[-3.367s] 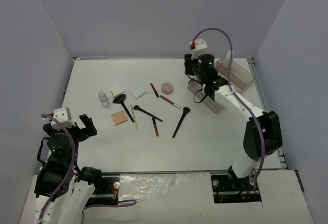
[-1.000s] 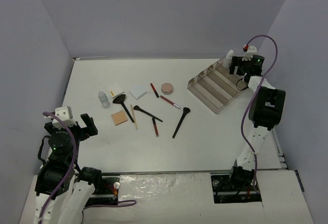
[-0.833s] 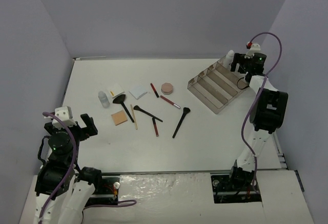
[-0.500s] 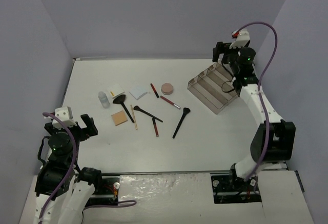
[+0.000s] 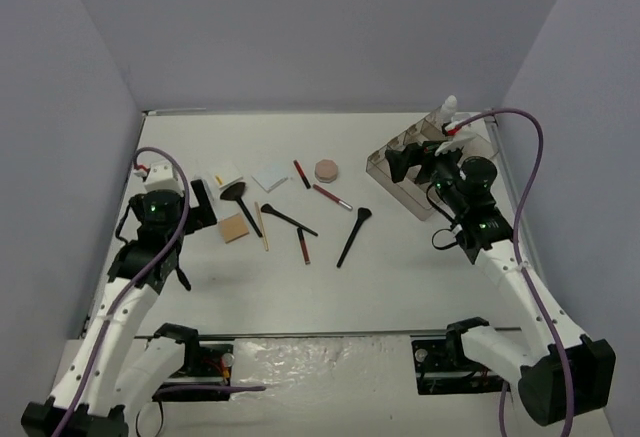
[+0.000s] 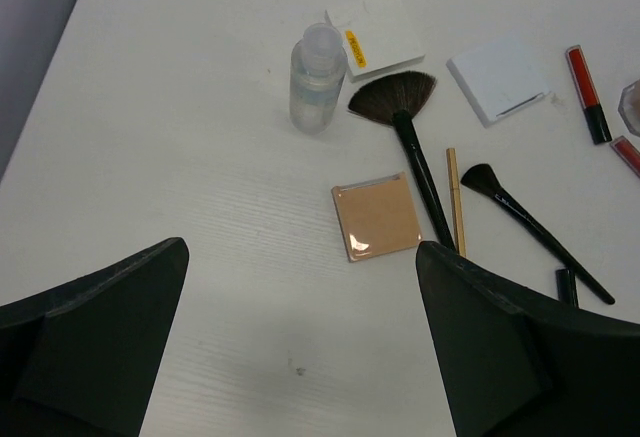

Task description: Organize the makeup

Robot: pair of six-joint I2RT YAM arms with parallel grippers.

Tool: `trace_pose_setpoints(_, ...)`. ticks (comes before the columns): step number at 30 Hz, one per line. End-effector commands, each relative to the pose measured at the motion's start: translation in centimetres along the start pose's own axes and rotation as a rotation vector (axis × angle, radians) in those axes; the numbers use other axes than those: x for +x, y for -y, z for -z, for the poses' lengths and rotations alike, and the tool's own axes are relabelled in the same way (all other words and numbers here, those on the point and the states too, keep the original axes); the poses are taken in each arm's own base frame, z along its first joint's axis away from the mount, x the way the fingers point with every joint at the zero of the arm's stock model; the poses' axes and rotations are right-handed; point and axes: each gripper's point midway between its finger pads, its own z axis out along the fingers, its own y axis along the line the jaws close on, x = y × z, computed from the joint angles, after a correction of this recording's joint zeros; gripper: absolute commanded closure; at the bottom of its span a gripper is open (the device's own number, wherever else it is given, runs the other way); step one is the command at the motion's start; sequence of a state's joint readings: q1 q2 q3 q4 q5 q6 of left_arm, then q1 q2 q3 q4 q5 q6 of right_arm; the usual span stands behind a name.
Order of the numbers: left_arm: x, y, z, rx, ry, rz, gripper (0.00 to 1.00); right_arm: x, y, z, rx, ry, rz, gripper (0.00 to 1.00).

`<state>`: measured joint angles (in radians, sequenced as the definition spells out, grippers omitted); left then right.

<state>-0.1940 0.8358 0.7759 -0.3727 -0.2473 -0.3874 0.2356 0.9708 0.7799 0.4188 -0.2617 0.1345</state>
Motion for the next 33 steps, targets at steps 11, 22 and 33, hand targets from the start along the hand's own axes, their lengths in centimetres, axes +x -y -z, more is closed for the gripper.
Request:
trace_pose_setpoints(11,-1.0,0.4,-13.1,-0.18,0.196,0.093,0.03,-3.5,-4.8,5.0,-0.167,0.215,-0.044,0.0)
trace_pose_setpoints(22,-2.0,1.6,-16.5,-0.188,0.146,0.129,0.17,-3.7,-6.2,5.7,-0.222,0.22,-0.024,0.0)
trace_pose_setpoints(33,-0.6,2.3,-15.8,-0.336,0.191,0.177,0.19,-3.1,-6.7,5.8,-0.258,0.208,-0.021,0.0)
